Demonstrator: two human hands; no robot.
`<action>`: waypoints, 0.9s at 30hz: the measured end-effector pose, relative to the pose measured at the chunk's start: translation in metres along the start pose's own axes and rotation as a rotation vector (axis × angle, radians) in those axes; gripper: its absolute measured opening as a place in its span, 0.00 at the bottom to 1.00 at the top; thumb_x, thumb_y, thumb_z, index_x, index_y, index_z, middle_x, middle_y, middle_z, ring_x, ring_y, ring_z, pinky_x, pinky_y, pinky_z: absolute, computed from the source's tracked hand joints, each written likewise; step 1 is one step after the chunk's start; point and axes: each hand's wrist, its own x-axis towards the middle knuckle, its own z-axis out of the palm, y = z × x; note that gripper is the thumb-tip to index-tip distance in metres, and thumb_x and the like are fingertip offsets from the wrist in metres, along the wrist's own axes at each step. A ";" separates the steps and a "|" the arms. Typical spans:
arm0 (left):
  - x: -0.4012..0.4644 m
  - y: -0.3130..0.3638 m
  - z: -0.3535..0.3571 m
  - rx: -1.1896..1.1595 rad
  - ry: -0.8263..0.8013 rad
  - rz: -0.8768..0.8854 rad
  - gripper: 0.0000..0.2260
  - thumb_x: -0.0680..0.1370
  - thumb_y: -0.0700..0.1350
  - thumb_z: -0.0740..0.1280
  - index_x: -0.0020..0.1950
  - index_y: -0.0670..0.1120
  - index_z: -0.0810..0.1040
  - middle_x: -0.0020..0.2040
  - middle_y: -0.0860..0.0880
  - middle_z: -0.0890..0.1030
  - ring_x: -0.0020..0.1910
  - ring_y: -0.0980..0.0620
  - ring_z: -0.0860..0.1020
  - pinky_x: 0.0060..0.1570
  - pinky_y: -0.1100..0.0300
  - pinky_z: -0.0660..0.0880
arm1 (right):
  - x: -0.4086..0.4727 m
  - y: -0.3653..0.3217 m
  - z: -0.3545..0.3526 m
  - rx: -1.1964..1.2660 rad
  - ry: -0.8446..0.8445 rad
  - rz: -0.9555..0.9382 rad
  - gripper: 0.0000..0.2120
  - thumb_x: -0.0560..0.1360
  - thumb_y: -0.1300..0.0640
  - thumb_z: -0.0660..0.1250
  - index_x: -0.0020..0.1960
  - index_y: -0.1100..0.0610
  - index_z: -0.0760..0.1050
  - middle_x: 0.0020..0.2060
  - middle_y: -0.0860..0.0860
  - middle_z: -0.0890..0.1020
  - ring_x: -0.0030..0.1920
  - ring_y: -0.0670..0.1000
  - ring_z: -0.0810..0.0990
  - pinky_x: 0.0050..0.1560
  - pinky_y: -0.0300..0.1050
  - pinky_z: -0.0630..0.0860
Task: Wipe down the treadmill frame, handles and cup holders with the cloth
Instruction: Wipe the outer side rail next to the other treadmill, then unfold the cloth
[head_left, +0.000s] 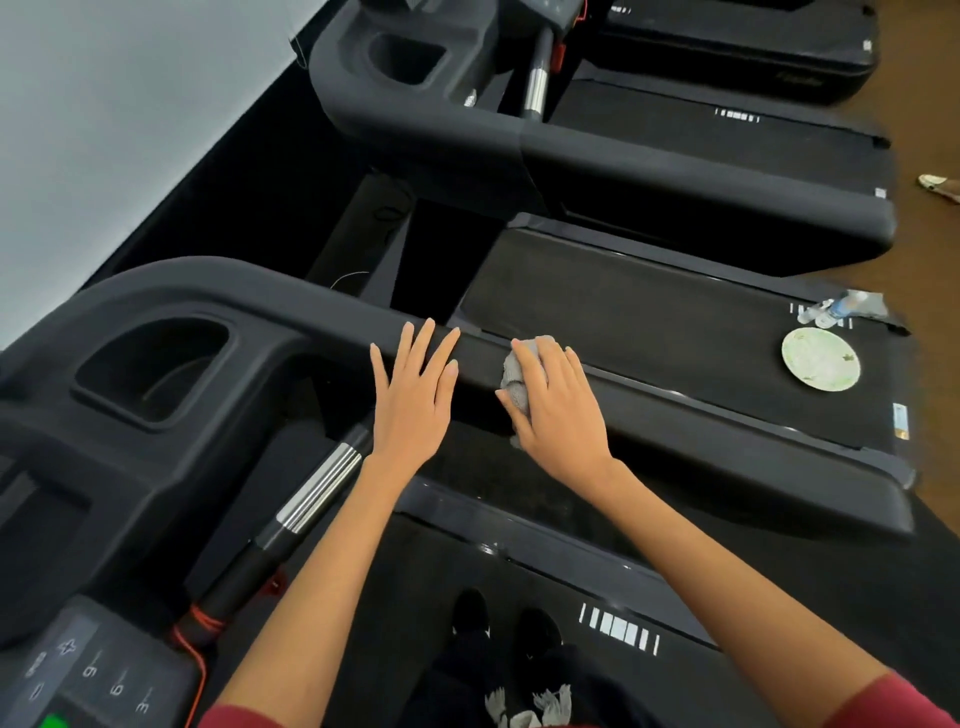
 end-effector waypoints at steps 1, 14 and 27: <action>0.000 -0.002 -0.001 0.003 -0.007 -0.006 0.23 0.82 0.54 0.43 0.76 0.52 0.59 0.76 0.47 0.59 0.77 0.47 0.50 0.72 0.43 0.42 | 0.004 -0.005 0.003 -0.002 -0.009 -0.009 0.25 0.80 0.47 0.58 0.71 0.61 0.64 0.63 0.59 0.71 0.65 0.60 0.70 0.69 0.58 0.65; -0.022 -0.012 -0.002 -0.155 0.038 -0.146 0.27 0.80 0.34 0.55 0.77 0.46 0.49 0.78 0.47 0.48 0.76 0.51 0.41 0.74 0.47 0.42 | 0.053 -0.053 0.039 -0.125 -0.069 -0.113 0.24 0.81 0.53 0.54 0.75 0.62 0.58 0.70 0.63 0.67 0.73 0.62 0.62 0.73 0.59 0.61; -0.015 -0.017 -0.047 -0.830 0.170 -0.500 0.15 0.82 0.47 0.57 0.69 0.47 0.71 0.66 0.52 0.72 0.66 0.58 0.69 0.68 0.58 0.66 | 0.076 -0.093 0.028 0.933 -0.009 -0.004 0.15 0.79 0.62 0.65 0.63 0.58 0.67 0.55 0.52 0.78 0.51 0.36 0.77 0.51 0.28 0.71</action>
